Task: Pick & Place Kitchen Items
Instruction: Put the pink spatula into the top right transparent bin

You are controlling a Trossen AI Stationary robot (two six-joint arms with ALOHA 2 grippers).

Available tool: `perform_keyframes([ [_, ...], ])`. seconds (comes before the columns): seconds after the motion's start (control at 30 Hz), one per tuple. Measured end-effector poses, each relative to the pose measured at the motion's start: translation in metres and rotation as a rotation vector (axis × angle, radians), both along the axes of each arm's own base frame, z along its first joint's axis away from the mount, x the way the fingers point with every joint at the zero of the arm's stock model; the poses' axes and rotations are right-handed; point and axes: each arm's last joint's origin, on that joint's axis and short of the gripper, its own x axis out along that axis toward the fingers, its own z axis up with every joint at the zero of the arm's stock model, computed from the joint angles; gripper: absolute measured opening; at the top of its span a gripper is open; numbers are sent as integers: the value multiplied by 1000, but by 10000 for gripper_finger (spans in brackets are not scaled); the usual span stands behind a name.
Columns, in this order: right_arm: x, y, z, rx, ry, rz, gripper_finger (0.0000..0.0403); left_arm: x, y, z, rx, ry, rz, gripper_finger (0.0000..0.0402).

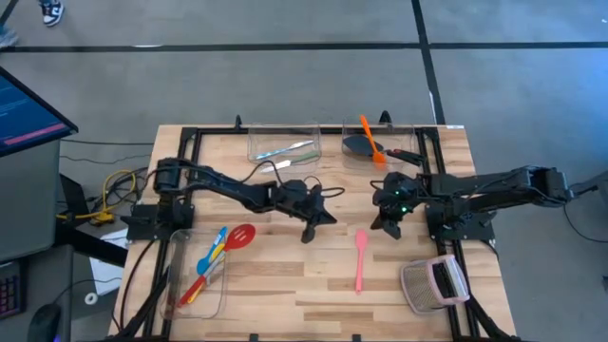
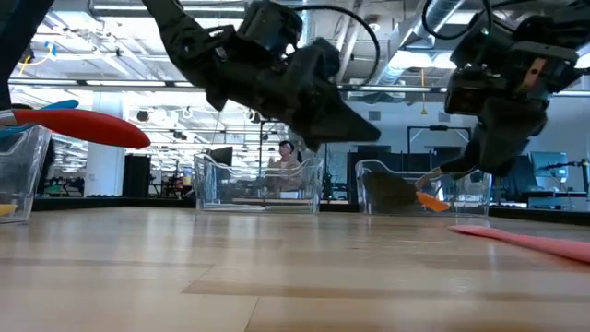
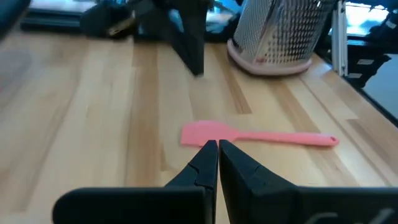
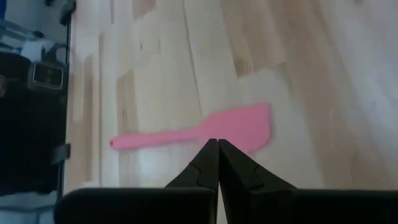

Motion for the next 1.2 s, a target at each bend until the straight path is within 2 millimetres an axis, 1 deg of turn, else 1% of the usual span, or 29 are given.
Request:
perform_keyframes([
  [0.07, -4, 1, -4, 28, 25, -1, 0, 4, -3, -9, -21, 26, 2, 3],
  [0.23, -2, 3, -11, 44, 77, 13, 0, 22, -15, -34, -45, 73, -17, 3],
  [0.37, 4, 6, -19, 49, 107, 33, 0, 39, -24, -43, -48, 67, -34, 3],
  [0.47, 10, 9, -27, 50, 118, 49, 0, 47, -28, -46, -62, 67, -38, 3],
  [0.53, 15, 11, -30, 53, 105, 67, 0, 47, -30, -47, -64, 69, -41, 3],
  [0.63, 26, 15, -32, 83, 35, 107, 0, 47, -32, -48, -74, 75, -41, 3],
  [0.7, 30, 17, -35, 93, 29, 105, 0, 46, -33, -49, -86, 91, -37, 3],
  [0.8, 31, 19, -42, 94, 65, 107, 0, 46, -36, -50, -86, 105, -42, 3],
  [0.97, 34, 17, -54, 70, 127, 60, 0, 45, -40, -51, -84, 108, -48, 3],
  [1.2, 37, 17, -63, 97, 166, 45, 0, 45, -40, -51, -84, 114, -48, 3],
])
